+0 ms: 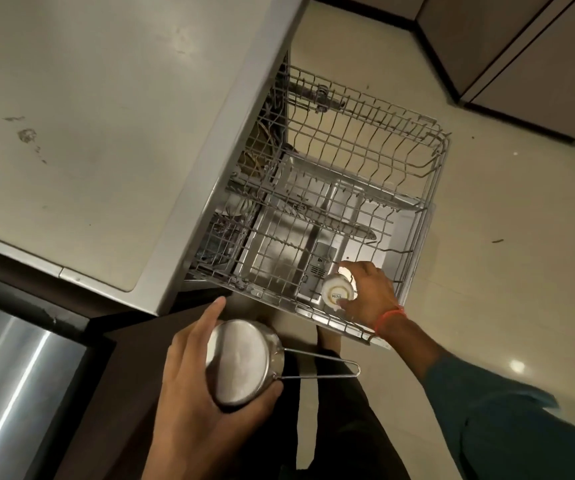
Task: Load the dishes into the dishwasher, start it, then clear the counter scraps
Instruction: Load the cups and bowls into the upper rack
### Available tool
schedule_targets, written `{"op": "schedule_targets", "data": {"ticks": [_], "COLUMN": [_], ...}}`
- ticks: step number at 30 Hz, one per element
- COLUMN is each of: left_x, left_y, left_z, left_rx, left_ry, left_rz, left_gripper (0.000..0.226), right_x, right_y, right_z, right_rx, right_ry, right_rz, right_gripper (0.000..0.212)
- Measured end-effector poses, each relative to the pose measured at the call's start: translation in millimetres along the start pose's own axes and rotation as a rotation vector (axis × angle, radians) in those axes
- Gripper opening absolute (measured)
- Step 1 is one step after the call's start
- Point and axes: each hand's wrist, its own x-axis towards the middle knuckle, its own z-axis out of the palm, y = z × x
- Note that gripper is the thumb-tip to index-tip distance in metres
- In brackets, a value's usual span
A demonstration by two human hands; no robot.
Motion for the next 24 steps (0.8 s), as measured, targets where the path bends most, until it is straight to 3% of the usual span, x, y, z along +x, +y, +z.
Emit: {"op": "schedule_targets", "data": {"ticks": [3,5,9,12,18,24], "left_x": [11,17,31,46,78,110], "left_y": [7,13,29,38,53,65], "left_z": [7,12,24,35,62,78], "left_rx": [-0.008,-0.01,-0.016,0.002,-0.013,-0.021], "left_ry": [-0.053,-0.081,-0.111,-0.105,-0.112,-0.173], "left_rz": [-0.003,0.026,0.063,0.083,0.077,0.009], "left_gripper": [0.112,0.113,0.11,0.108,0.107,0.118], "right_x": [-24,-47,-82,-86,-66,-5], "right_y": [-19,-34,-50,-50,-30,-2], "right_z": [-43,-77,-122,-130,-135,-142], "right_rx": [0.613,0.825,0.856,0.816,0.874,0.962], "right_ry": [0.04,-0.056,-0.377,-0.467,-0.443,-0.217], "right_rz": [0.052,0.019,-0.145,-0.194,-0.125,0.015], "right_gripper": [0.042,0.029,0.031,0.026,0.019,0.021]}}
